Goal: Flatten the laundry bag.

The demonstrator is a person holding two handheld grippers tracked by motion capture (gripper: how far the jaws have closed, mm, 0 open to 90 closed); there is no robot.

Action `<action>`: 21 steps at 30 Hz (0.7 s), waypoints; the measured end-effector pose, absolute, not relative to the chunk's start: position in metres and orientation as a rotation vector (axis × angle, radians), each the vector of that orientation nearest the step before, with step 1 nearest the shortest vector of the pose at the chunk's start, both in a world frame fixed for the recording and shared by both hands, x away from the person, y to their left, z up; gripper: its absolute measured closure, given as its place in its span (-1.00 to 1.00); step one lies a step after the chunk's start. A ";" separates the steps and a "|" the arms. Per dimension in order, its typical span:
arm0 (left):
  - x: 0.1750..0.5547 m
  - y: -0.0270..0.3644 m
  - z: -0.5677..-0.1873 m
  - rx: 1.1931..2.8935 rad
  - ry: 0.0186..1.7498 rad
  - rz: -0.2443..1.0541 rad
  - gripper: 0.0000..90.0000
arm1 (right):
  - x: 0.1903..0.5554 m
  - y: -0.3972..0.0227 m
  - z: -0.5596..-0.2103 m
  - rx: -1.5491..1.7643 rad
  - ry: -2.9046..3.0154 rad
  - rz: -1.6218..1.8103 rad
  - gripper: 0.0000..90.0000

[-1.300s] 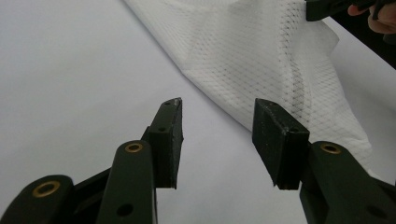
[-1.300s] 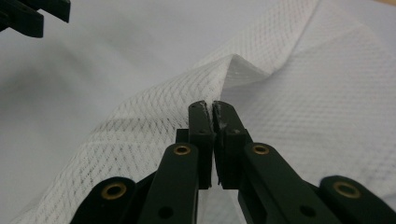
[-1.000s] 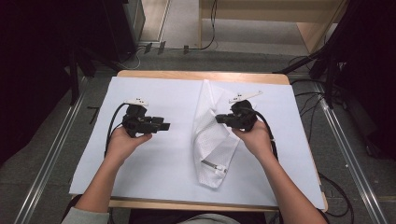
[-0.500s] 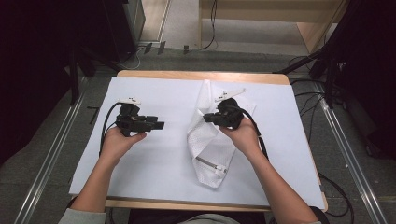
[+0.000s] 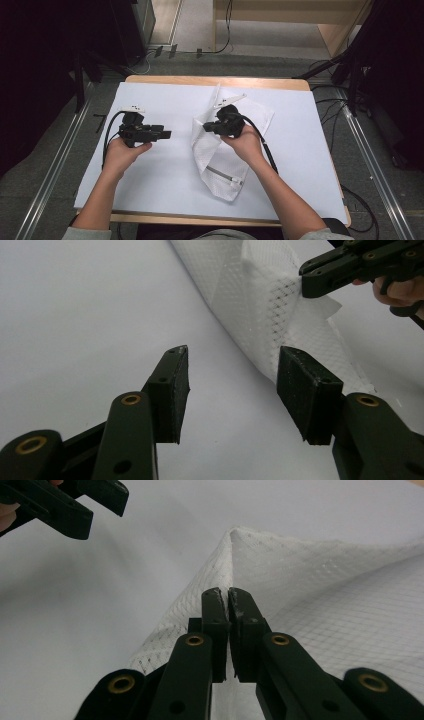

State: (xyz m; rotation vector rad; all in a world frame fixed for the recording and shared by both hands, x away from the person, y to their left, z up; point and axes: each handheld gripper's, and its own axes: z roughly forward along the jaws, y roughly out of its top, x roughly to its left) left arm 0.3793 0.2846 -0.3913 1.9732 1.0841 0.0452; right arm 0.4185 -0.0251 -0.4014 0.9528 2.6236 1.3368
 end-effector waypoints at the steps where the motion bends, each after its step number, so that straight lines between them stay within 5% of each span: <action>1: 0.379 0.285 -0.392 1.970 1.088 0.045 0.05 | 0.419 -0.023 -0.404 0.954 2.628 1.334 0.95; 9: 0.377 0.289 -0.393 1.972 1.103 0.049 0.05 | 0.420 -0.008 -0.413 0.942 2.675 1.307 0.90; 14: 0.377 0.286 -0.394 1.983 1.097 0.047 0.04 | 0.422 -0.012 -0.410 0.947 2.650 1.352 0.65; 21: 0.378 0.289 -0.393 1.971 1.103 0.046 0.04 | 0.421 -0.029 -0.394 0.972 2.582 1.419 0.58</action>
